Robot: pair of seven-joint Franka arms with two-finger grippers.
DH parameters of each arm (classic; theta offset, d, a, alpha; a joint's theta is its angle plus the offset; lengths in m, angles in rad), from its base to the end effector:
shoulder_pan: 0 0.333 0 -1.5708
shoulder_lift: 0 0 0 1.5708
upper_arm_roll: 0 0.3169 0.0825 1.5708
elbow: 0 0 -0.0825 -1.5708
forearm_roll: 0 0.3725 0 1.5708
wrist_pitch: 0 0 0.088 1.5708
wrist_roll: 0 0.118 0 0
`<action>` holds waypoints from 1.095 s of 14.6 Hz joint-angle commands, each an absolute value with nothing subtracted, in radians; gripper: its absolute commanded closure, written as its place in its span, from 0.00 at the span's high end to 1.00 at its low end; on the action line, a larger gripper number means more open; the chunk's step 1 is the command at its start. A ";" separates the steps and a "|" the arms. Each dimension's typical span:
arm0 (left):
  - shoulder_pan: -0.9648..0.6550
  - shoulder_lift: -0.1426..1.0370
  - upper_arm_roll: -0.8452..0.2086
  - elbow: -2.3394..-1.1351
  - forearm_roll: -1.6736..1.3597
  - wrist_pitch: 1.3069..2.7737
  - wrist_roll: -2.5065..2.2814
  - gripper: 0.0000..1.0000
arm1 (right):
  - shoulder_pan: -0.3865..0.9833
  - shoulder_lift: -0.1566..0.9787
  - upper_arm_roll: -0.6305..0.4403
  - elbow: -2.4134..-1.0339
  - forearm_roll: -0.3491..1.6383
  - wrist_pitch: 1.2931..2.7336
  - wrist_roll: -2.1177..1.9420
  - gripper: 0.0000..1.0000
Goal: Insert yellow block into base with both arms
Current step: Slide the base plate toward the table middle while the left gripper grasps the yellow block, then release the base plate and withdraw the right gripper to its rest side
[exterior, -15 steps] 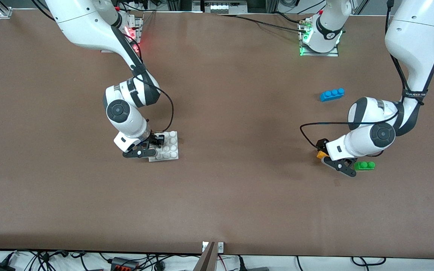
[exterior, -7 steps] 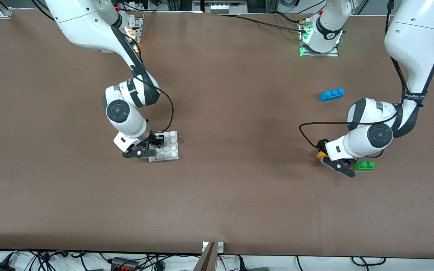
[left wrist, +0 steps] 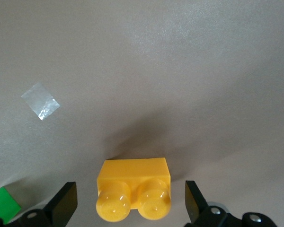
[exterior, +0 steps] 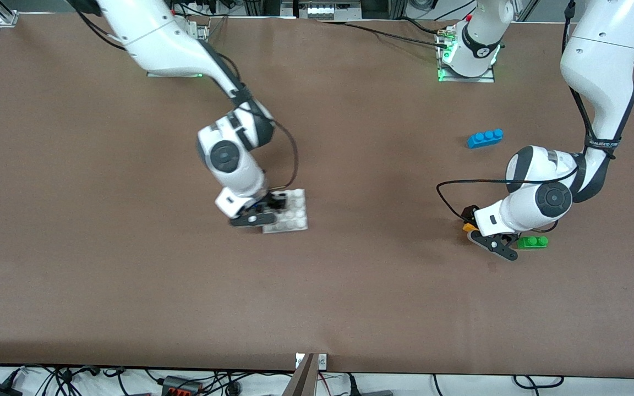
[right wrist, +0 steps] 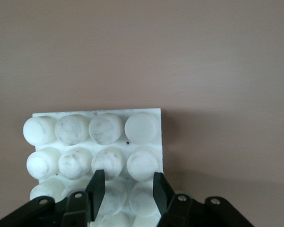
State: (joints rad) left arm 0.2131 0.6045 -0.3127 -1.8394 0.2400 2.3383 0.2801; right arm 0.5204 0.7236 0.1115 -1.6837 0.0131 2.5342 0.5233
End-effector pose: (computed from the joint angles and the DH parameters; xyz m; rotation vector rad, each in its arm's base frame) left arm 0.6278 -0.0467 0.2037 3.0230 -0.7833 -0.1014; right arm 0.5580 0.3978 0.1912 -3.0000 -0.0986 -0.0990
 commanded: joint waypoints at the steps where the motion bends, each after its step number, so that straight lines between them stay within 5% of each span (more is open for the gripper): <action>1: 0.222 0.623 -0.319 -1.822 0.276 2.347 0.284 1.00 | 0.520 0.850 0.126 -1.640 0.034 2.562 0.528 0.48; 11: 0.227 0.626 -0.319 -1.830 0.290 2.350 0.288 1.00 | 0.517 0.847 0.175 -1.598 0.034 2.547 0.594 0.49; 16: 0.230 0.627 -0.319 -1.829 0.290 2.352 0.288 1.00 | 0.514 0.729 0.170 -1.482 0.015 2.226 0.598 0.78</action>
State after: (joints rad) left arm 0.2173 0.6221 -0.3123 -1.8390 0.2610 2.3455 0.2801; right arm 0.5233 0.7671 0.1566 -1.5496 0.0255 2.3539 0.5814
